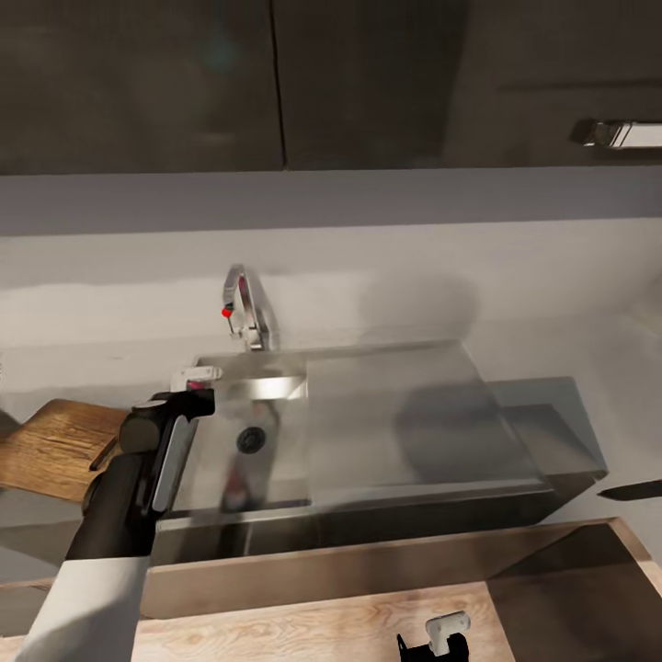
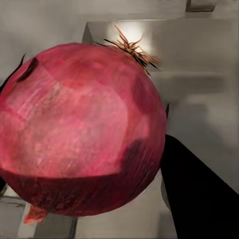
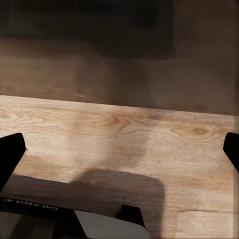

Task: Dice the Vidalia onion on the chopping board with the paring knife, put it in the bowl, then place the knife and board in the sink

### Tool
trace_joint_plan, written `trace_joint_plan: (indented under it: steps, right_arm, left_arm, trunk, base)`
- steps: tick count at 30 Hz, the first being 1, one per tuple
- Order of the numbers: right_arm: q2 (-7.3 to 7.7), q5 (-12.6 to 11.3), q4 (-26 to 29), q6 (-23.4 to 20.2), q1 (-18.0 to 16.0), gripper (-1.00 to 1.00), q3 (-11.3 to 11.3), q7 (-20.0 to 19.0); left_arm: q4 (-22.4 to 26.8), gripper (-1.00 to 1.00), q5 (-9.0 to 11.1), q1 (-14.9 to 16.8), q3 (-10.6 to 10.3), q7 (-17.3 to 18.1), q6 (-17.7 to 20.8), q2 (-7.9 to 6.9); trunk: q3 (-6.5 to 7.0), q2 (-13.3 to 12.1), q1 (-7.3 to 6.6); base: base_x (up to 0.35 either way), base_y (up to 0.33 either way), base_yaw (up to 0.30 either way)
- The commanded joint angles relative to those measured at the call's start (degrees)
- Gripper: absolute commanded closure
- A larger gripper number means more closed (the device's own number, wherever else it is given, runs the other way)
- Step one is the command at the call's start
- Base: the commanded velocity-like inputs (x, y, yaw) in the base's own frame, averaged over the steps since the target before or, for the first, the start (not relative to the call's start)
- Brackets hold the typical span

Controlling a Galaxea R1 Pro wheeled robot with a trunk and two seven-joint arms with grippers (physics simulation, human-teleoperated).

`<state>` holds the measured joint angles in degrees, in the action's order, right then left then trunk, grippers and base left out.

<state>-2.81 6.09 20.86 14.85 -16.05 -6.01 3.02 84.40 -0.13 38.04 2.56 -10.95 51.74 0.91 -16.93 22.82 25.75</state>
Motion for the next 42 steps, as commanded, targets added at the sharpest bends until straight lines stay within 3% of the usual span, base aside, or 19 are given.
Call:
trace_joint_plan:
  steps: [1, 21, 42]
  right_arm:
    - [0.0, 0.59, -0.03, 0.1, -0.04, -1.0, -0.06, 0.32]
    - [0.0, 0.6, -0.03, 0.1, -0.03, -1.0, -0.06, 0.32]
    - [0.0, 0.59, -0.03, 0.1, -0.04, -1.0, -0.06, 0.32]
  left_arm:
    - [0.37, 1.0, -0.12, -0.09, 0.0, 0.04, 0.28, 0.04]
    - [2.12, 1.0, -0.12, -0.42, -0.09, 0.05, 0.38, 0.06]
    - [1.67, 1.0, -0.05, -1.16, -0.09, 0.05, 0.38, 0.06]
  trunk:
    - [0.0, 0.1, 0.03]
    - [1.83, 0.1, 0.03]
    - [3.73, 0.1, 0.03]
  base:
    - [0.0, 0.2, 0.0]
    - [-0.003, 0.295, 0.0]
    - [-0.145, 0.294, 0.0]
